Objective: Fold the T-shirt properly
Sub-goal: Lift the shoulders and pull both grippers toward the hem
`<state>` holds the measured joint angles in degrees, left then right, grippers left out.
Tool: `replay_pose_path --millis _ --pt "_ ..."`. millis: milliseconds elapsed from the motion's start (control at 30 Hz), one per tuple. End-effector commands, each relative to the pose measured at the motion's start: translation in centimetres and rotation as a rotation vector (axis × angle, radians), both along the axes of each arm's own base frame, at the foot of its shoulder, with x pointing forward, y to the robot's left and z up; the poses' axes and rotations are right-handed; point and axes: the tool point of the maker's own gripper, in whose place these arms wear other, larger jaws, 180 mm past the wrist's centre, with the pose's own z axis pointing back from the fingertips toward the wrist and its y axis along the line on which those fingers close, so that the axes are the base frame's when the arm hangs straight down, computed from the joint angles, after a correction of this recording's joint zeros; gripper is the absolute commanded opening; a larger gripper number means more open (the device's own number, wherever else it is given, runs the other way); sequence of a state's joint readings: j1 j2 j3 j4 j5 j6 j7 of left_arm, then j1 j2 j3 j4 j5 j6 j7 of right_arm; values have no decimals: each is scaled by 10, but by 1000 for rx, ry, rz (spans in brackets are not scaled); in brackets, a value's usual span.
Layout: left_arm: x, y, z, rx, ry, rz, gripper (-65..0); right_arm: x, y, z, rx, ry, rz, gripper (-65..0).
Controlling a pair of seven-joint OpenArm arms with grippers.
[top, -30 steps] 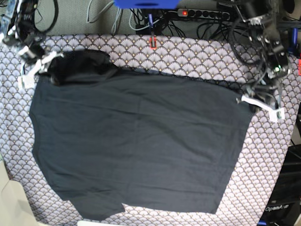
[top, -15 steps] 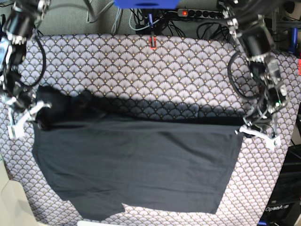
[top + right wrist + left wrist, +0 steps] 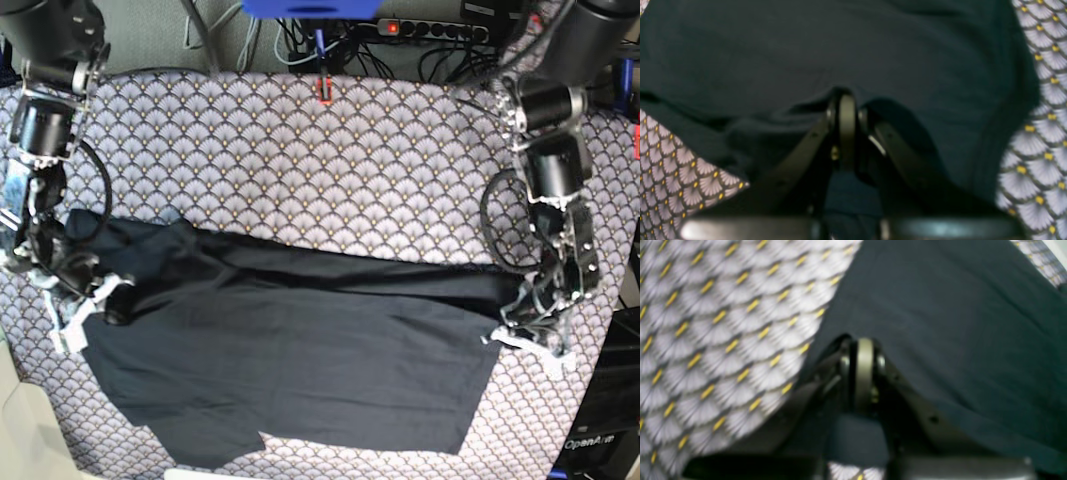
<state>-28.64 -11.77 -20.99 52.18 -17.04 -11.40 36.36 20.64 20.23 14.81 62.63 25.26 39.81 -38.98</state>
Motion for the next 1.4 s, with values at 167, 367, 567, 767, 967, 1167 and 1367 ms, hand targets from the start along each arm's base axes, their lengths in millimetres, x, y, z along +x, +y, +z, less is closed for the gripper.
replay_pose_path --millis 167,367,567,767,967,1167,1367 --pt "16 9 14 34 -73 12 -650 25 -6 10 23 -51 2 -650" --pt "21 21 18 45 -93 35 -650 45 -9 14 39 -65 -3 -650" --pt "36 23 35 40 -120 39 -650 62 -14 25 -2 -75 -7 -650" --pt "51 20 58 34 -166 37 -650 66 -4 19 -56 -82 19 -650" --pt "54 6 58 17 -175 25 -650 68 1 17 -85 -96 30 -650" --pt "59 0 61 98 -218 15 -650 72 -2 24 -95 -112 28 -650" --pt "58 -6 55 122 -203 -6 -650 73 -2 25 -97 -109 29 -623"
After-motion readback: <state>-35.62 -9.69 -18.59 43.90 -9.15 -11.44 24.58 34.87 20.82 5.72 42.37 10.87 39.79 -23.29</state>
